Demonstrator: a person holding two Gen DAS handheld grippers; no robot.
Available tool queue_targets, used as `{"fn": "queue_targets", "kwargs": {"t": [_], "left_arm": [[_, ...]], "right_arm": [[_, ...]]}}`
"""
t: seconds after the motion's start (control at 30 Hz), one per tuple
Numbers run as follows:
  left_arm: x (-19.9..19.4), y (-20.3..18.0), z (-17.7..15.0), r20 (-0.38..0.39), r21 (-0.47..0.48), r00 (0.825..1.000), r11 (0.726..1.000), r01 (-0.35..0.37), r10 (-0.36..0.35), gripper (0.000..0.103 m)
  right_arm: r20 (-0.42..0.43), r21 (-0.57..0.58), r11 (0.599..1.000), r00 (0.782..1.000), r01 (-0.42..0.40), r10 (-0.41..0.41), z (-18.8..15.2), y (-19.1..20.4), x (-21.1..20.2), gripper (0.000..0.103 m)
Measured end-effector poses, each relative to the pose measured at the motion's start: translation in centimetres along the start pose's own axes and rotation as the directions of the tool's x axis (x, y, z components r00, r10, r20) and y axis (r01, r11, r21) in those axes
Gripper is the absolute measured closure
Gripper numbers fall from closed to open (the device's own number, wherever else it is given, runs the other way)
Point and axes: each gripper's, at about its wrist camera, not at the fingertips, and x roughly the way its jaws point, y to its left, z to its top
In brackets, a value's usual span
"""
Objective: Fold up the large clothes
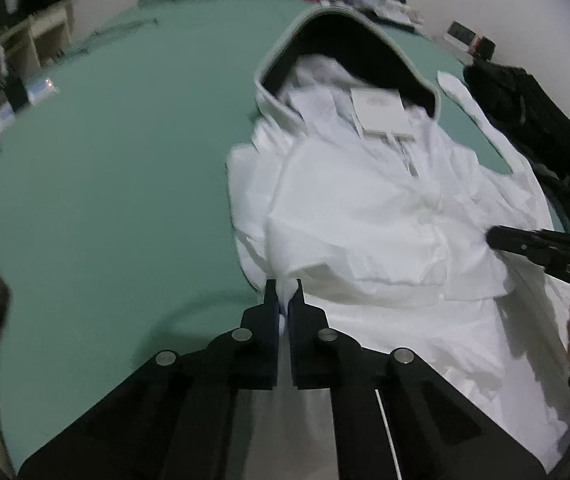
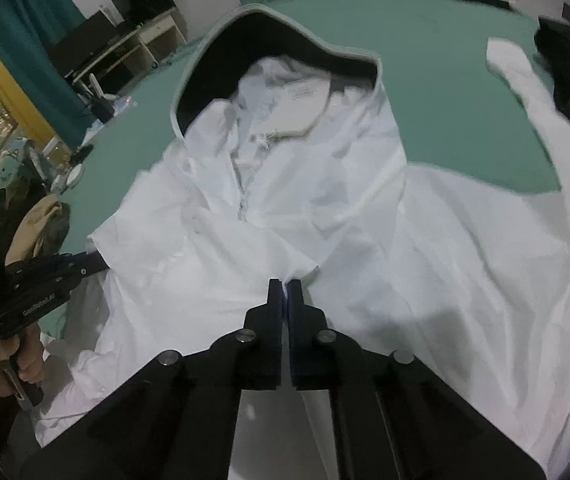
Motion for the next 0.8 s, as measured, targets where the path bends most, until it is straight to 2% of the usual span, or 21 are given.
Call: {"fn": "queue_targets", "kwargs": {"t": [0.17, 0.27, 0.37, 0.5, 0.67, 0.8], "left_arm": [[-4.2, 2.3, 1.5, 0.138, -0.030, 0.989, 0.998, -0.052, 0.055, 0.100], [-7.2, 3.9, 2.2, 0.223, -0.024, 0.968, 0.993, -0.114, 0.116, 0.101], [-9.0, 6.6, 2.6, 0.236, -0.059, 0.964, 0.992, -0.112, 0.123, 0.101], [-10.5, 11.2, 2.5, 0.257, -0.135, 0.952, 0.982, -0.134, 0.165, 0.101], [-13.1, 17.1, 2.8, 0.305, -0.242, 0.923, 0.956, -0.165, 0.236, 0.101], [-15.8, 21.0, 3.4, 0.356, -0.322, 0.877, 0.923, -0.209, 0.323, 0.101]], "right_arm": [[0.072, -0.081, 0.996, 0.997, 0.022, -0.016, 1.6, 2.9, -2.1, 0.101], [0.106, -0.120, 0.993, 0.994, 0.022, -0.010, 3.0, 5.6, -2.9, 0.101], [0.122, -0.155, 0.988, 0.993, 0.015, 0.004, 4.8, 8.8, -2.9, 0.101], [0.136, -0.203, 0.979, 0.991, 0.012, 0.017, 7.2, 12.9, -2.7, 0.101], [0.151, -0.273, 0.962, 0.988, 0.006, 0.036, 9.1, 18.3, -2.3, 0.101], [0.157, -0.334, 0.943, 0.986, -0.008, 0.064, 10.9, 23.6, -0.7, 0.101]]}}
